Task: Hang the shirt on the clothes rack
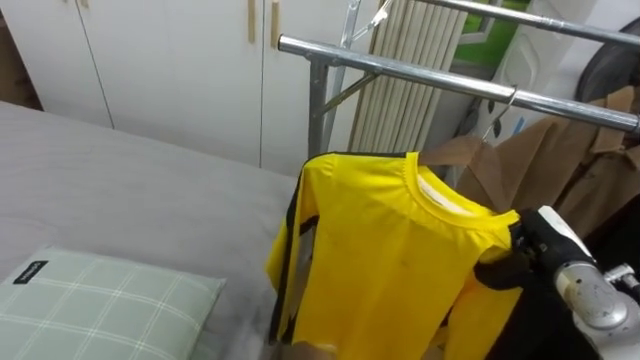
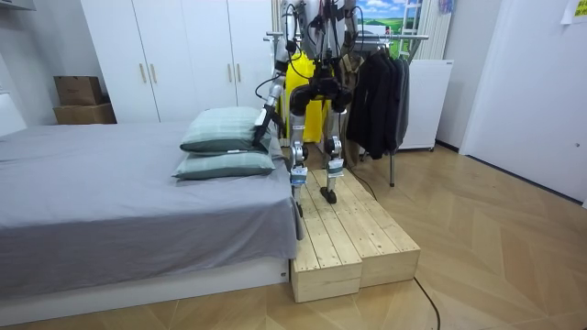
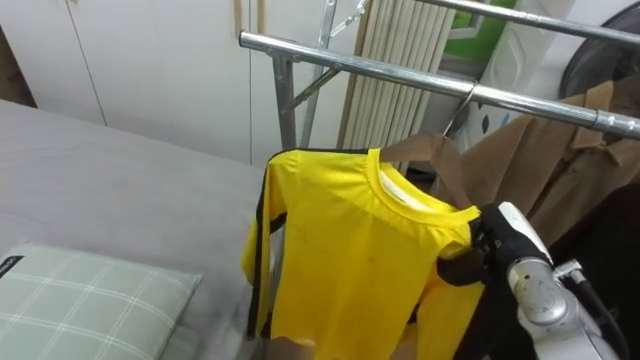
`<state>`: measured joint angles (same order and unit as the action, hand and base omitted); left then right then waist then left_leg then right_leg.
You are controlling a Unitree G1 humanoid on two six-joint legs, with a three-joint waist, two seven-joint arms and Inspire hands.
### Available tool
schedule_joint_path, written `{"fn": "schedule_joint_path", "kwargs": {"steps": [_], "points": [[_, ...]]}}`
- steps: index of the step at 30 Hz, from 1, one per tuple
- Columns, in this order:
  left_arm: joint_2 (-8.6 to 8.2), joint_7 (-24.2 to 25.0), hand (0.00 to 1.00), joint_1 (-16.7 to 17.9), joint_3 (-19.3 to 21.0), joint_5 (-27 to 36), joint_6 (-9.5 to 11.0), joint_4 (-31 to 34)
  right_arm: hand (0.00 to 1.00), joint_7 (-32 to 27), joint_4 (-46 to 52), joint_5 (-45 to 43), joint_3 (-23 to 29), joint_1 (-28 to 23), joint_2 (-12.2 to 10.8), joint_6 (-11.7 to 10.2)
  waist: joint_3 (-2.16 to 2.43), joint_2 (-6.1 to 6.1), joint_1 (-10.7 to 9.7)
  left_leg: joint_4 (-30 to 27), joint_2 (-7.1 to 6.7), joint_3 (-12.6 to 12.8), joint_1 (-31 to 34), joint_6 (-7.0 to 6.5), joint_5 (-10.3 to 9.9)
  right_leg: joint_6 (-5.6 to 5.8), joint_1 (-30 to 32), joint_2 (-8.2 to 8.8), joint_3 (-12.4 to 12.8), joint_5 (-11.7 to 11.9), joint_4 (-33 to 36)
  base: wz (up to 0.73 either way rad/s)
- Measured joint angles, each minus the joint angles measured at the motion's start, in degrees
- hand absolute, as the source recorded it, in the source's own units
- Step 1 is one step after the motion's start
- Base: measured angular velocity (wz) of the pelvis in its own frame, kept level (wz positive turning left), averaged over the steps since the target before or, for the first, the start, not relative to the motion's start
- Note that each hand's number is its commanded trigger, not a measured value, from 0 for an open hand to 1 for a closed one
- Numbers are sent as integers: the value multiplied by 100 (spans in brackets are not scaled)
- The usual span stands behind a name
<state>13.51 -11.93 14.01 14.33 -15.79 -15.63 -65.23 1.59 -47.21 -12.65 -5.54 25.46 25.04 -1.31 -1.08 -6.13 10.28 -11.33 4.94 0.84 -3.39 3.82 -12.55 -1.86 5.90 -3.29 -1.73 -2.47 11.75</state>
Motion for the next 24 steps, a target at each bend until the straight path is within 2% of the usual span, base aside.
{"fn": "schedule_joint_path", "kwargs": {"steps": [7, 24], "points": [[-8, 1, 0, -6, -2, 0, 1, 0, 0, 18, -105, 109, 1, -43, -14, -1, 9, 84, -5, 17, 4, -2, -7, -1, 1, 1, 5, -3, -4, -1, -2, 0], [-25, 0, 0, -5, -2, 0, 1, -1, 0, 60, -114, 110, 7, -57, -14, -19, 19, 109, -6, 63, 5, 0, -8, -1, 1, 6, 11, -6, 0, -4, -7, 0]]}}
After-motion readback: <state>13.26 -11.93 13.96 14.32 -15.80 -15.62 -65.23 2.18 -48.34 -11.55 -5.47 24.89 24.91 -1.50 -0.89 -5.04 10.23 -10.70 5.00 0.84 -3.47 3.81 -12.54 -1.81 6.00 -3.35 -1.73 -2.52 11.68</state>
